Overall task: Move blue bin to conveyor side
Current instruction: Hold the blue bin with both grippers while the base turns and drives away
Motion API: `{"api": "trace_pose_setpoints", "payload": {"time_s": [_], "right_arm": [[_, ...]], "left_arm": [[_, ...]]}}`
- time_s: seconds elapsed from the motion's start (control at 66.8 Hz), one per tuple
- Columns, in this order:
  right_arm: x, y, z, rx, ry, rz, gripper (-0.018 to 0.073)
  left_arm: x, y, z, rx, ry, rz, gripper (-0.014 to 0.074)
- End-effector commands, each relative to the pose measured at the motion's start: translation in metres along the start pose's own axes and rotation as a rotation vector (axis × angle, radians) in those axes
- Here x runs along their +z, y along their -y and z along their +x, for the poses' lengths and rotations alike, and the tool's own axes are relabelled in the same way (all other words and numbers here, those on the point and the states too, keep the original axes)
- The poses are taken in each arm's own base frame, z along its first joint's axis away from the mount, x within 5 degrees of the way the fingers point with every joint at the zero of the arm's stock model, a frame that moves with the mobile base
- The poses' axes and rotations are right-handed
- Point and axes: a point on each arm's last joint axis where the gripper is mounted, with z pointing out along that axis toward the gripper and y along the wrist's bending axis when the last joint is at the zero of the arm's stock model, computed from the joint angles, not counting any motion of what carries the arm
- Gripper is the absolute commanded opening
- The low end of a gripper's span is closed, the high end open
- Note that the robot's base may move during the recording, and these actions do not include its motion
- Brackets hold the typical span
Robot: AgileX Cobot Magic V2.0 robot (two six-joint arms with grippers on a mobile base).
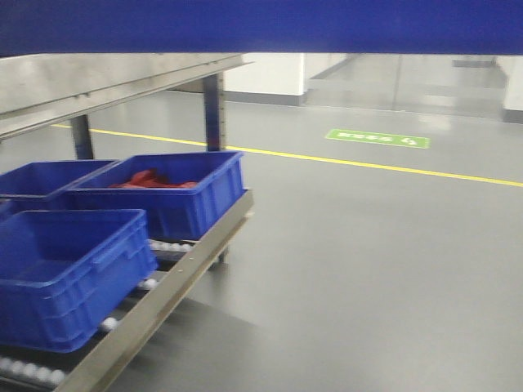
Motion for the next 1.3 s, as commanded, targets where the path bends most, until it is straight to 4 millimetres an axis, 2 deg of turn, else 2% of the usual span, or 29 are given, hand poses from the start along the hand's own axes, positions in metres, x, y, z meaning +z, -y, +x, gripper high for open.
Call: {"api": "trace_pose_setpoints", "payload": {"time_s": [0.0,1.288], "right_arm": [[-0.0149,-0.0014,-0.0239,-0.029,0.281,-0.020,-0.0078],[-0.0149,-0.0014,-0.0239,-0.029,0.281,-0.020,-0.0078]], "left_arm": [[-0.0124,0.0025,-0.0134,0.018,0.143,0.035,-0.0017],[-0.0124,0.0025,-0.0134,0.018,0.143,0.035,-0.0017]]}}
